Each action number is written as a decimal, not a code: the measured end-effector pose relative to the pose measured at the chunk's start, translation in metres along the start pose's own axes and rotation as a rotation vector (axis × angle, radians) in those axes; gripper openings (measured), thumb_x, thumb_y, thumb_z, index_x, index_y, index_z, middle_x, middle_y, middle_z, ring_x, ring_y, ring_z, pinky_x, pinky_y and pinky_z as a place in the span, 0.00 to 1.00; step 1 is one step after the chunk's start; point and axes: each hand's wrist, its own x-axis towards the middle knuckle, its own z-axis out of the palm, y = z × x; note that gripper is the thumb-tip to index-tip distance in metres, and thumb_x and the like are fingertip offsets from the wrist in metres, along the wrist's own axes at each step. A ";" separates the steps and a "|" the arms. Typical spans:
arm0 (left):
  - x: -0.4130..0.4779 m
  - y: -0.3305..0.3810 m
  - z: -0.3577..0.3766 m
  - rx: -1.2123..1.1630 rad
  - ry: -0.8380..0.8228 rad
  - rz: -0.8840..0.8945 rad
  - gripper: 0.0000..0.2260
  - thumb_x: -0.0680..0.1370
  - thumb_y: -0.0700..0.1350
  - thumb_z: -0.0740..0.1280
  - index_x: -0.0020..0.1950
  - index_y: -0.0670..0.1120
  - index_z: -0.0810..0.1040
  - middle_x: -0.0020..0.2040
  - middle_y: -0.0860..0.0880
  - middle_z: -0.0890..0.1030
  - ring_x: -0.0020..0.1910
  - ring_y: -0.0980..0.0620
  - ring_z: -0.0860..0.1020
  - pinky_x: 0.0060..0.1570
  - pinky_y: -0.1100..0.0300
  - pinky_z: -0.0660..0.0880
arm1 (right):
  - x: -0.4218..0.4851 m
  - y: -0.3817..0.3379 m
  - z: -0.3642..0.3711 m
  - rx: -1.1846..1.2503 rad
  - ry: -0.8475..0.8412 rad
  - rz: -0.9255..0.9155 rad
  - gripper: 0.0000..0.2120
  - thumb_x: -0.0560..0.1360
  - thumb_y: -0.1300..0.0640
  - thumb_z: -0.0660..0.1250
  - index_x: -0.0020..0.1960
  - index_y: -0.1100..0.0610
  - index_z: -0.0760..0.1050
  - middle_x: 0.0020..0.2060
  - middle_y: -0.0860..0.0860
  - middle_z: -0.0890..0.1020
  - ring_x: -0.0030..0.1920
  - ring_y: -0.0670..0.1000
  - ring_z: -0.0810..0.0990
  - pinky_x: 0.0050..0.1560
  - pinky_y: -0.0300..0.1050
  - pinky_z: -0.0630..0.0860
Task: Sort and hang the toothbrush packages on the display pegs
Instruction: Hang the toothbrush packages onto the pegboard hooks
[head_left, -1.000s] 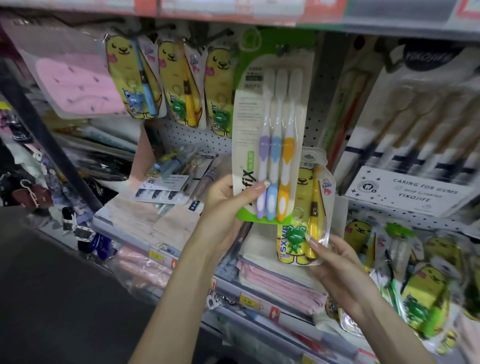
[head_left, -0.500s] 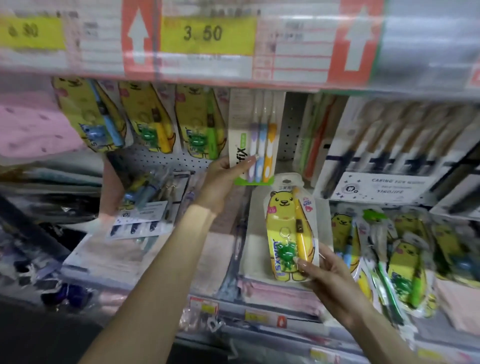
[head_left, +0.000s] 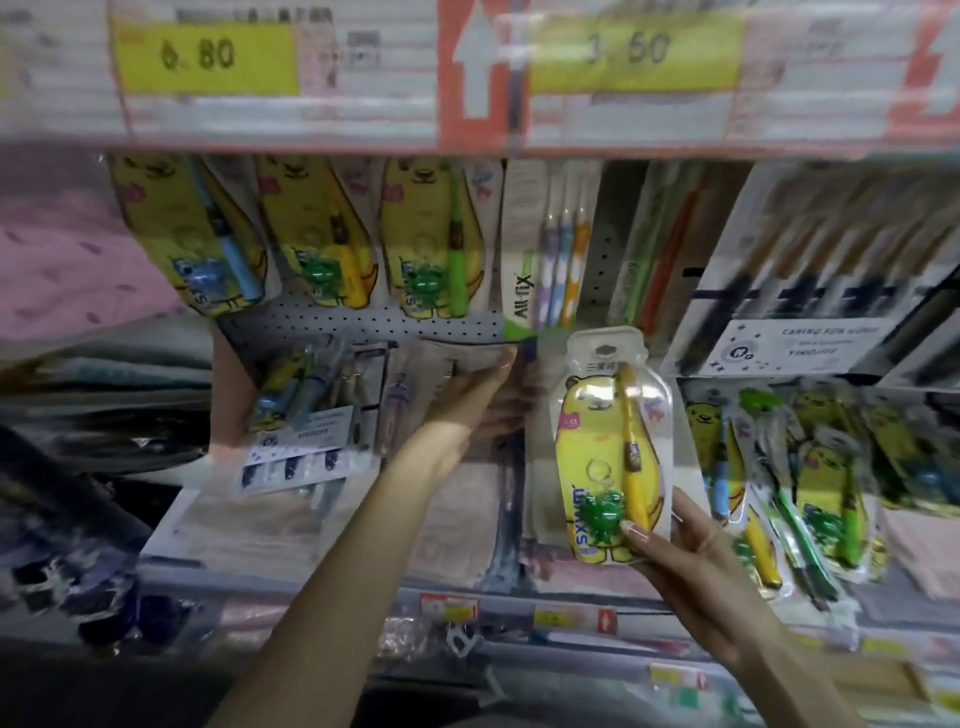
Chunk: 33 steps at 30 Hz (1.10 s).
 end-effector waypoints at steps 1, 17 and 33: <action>-0.008 -0.006 -0.005 -0.065 -0.007 -0.028 0.10 0.80 0.51 0.62 0.49 0.45 0.76 0.38 0.53 0.80 0.24 0.63 0.79 0.24 0.71 0.74 | 0.001 0.002 0.005 -0.008 -0.005 -0.008 0.29 0.58 0.66 0.72 0.60 0.62 0.76 0.52 0.61 0.84 0.48 0.55 0.85 0.41 0.41 0.81; -0.099 -0.020 -0.109 -0.214 0.239 0.379 0.09 0.72 0.43 0.69 0.51 0.44 0.82 0.45 0.47 0.85 0.44 0.51 0.83 0.43 0.60 0.80 | 0.050 0.053 0.155 -0.020 -0.386 -0.081 0.21 0.66 0.64 0.72 0.59 0.59 0.78 0.54 0.61 0.83 0.52 0.57 0.82 0.51 0.52 0.81; -0.107 0.022 -0.143 -0.447 0.217 0.649 0.07 0.73 0.38 0.67 0.47 0.44 0.84 0.44 0.47 0.85 0.43 0.53 0.83 0.43 0.59 0.80 | 0.045 0.030 0.221 -0.384 -0.344 -0.380 0.12 0.67 0.59 0.72 0.50 0.57 0.79 0.47 0.52 0.86 0.49 0.53 0.85 0.46 0.44 0.82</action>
